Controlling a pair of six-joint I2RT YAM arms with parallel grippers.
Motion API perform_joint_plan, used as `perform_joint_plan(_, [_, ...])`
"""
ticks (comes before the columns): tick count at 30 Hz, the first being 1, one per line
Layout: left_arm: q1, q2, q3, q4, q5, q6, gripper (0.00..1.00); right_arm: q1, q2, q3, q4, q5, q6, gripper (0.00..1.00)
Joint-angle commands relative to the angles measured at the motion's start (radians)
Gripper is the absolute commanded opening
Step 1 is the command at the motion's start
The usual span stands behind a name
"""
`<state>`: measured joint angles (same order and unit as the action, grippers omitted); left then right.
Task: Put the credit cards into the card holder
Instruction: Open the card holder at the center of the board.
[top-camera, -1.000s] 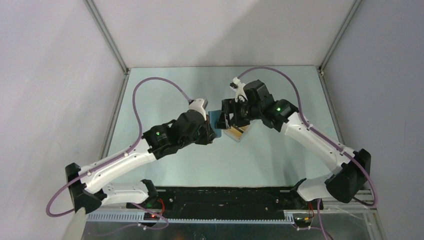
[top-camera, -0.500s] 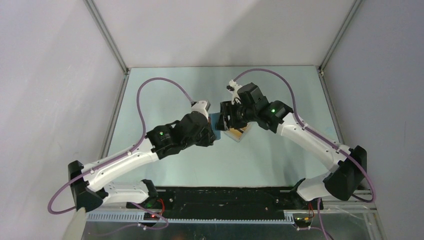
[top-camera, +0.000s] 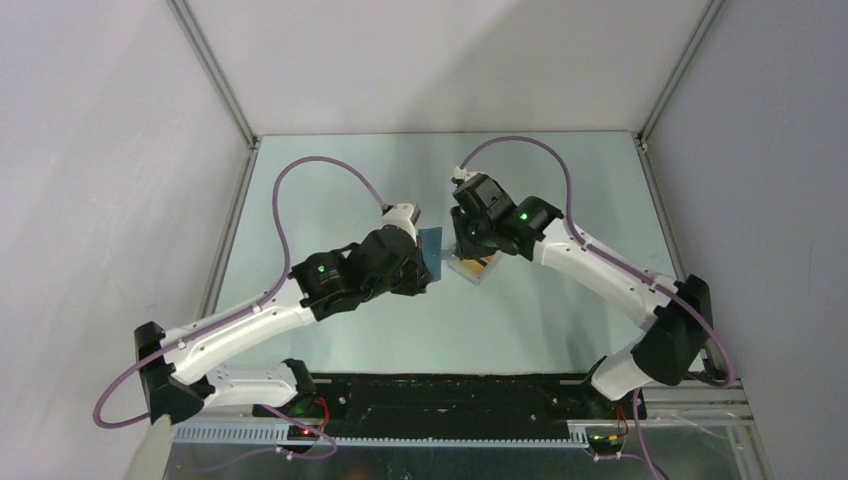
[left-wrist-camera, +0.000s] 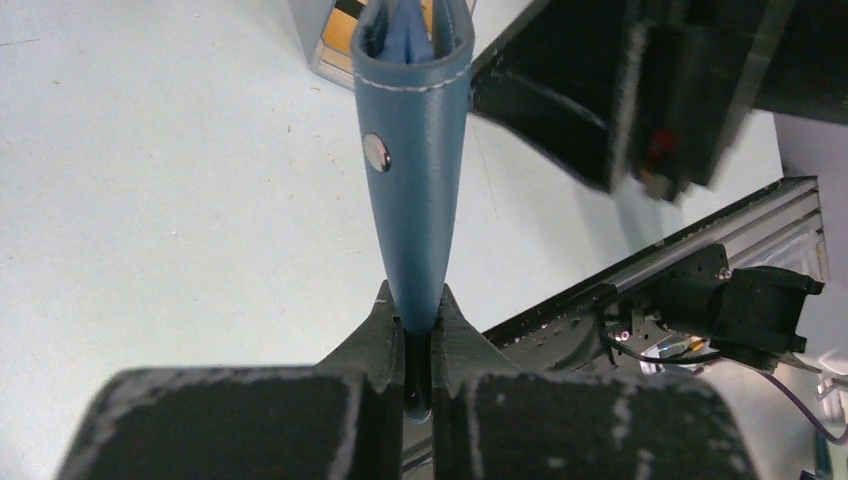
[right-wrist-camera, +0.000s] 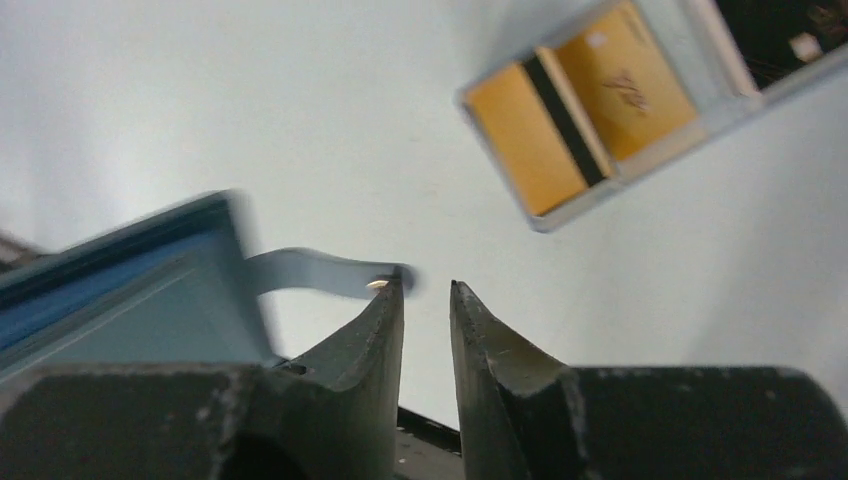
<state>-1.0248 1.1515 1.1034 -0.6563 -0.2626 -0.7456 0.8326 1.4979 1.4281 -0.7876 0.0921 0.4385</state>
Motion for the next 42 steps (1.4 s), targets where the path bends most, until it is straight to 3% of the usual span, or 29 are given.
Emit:
perform_joint_plan(1, [-0.009,-0.049,0.023,0.033,-0.028,-0.02,0.0,-0.036,0.039,0.003,-0.117,0.159,-0.008,0.27])
perform_joint_plan(5, [-0.008,-0.074,-0.003,0.035,-0.032,-0.029,0.0,-0.103,-0.006,-0.042,-0.082,0.081,-0.019,0.31])
perform_joint_plan(8, [-0.006,-0.098,-0.028,0.044,-0.041,-0.05,0.0,-0.175,-0.118,-0.116,0.021,-0.145,-0.033,0.37])
perform_joint_plan(12, [0.029,-0.168,-0.104,0.116,-0.012,-0.071,0.0,-0.293,-0.27,-0.222,0.16,-0.436,-0.018,0.64])
perform_joint_plan(15, [0.091,-0.247,-0.196,0.224,0.107,-0.089,0.0,-0.36,-0.334,-0.277,0.257,-0.604,0.02,0.83])
perform_joint_plan(19, [0.13,-0.316,-0.262,0.366,0.226,-0.09,0.0,-0.34,-0.318,-0.3,0.322,-0.759,0.072,0.89])
perform_joint_plan(28, [0.153,-0.326,-0.315,0.527,0.356,-0.136,0.0,-0.142,-0.292,-0.296,0.5,-0.663,0.15,0.92])
perform_joint_plan(33, [0.153,-0.3,-0.318,0.552,0.38,-0.145,0.0,-0.055,-0.274,-0.217,0.379,-0.346,0.103,0.91])
perform_joint_plan(35, [0.153,-0.3,-0.318,0.556,0.38,-0.146,0.0,-0.05,-0.267,-0.192,0.325,-0.252,0.094,0.89])
perform_joint_plan(38, [0.153,-0.303,-0.323,0.563,0.378,-0.146,0.0,-0.058,-0.268,-0.181,0.269,-0.166,0.094,0.77])
perform_joint_plan(42, [0.153,-0.307,-0.329,0.579,0.391,-0.147,0.0,-0.097,-0.269,-0.206,0.291,-0.224,0.105,0.64])
